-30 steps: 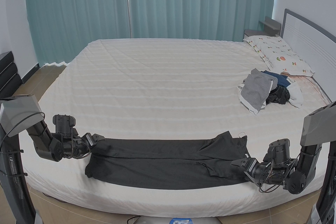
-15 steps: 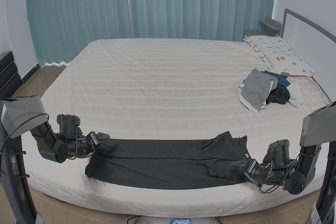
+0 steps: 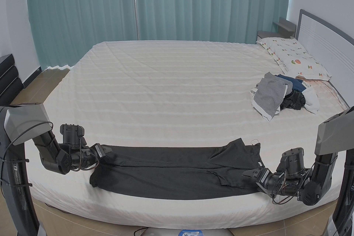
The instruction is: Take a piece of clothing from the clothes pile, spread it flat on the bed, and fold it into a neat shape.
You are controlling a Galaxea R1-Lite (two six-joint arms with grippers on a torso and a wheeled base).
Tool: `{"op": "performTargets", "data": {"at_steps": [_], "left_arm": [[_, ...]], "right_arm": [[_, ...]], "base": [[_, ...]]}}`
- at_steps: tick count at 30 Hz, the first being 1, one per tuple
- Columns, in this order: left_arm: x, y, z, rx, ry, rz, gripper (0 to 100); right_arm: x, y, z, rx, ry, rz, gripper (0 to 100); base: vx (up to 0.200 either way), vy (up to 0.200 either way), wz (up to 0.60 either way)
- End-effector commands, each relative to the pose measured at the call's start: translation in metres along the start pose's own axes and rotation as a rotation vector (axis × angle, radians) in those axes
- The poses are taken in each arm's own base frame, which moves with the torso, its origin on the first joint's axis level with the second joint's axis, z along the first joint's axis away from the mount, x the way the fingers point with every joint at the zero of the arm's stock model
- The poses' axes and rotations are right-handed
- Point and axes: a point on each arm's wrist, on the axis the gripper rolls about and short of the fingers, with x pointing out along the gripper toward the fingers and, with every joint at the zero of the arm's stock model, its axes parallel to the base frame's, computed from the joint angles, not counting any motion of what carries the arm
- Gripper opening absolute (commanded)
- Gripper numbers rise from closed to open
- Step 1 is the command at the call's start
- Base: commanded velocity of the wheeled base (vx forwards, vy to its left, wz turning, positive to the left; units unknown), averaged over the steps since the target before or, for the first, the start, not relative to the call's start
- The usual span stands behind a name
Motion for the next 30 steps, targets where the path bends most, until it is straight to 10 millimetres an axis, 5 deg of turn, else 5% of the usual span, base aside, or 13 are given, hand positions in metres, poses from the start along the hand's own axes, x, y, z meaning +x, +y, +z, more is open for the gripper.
{"op": "performTargets", "data": {"at_steps": [1, 17, 18, 30], "left_arm": [[-0.003, 0.008, -0.007, 0.026, 0.011, 0.052, 0], [-0.005, 0.011, -0.010, 0.054, -0.004, 0.106, 0], [-0.005, 0.011, -0.010, 0.054, -0.004, 0.106, 100], [-0.008, 0.013, 0.008, -0.034, -0.058, 0.070, 100]], "right_arm": [[0.001, 0.000, -0.001, -0.001, -0.001, -0.004, 100], [0.000, 0.006, 0.003, 0.006, -0.041, 0.051, 100], [0.000, 0.006, 0.003, 0.006, -0.041, 0.051, 100], [0.006, 0.015, -0.013, 0.031, -0.057, 0.040, 100]], "base": [[0.000, 0.000, 0.00], [0.000, 0.000, 0.00], [0.000, 0.000, 0.00], [0.000, 0.000, 0.00]]}}
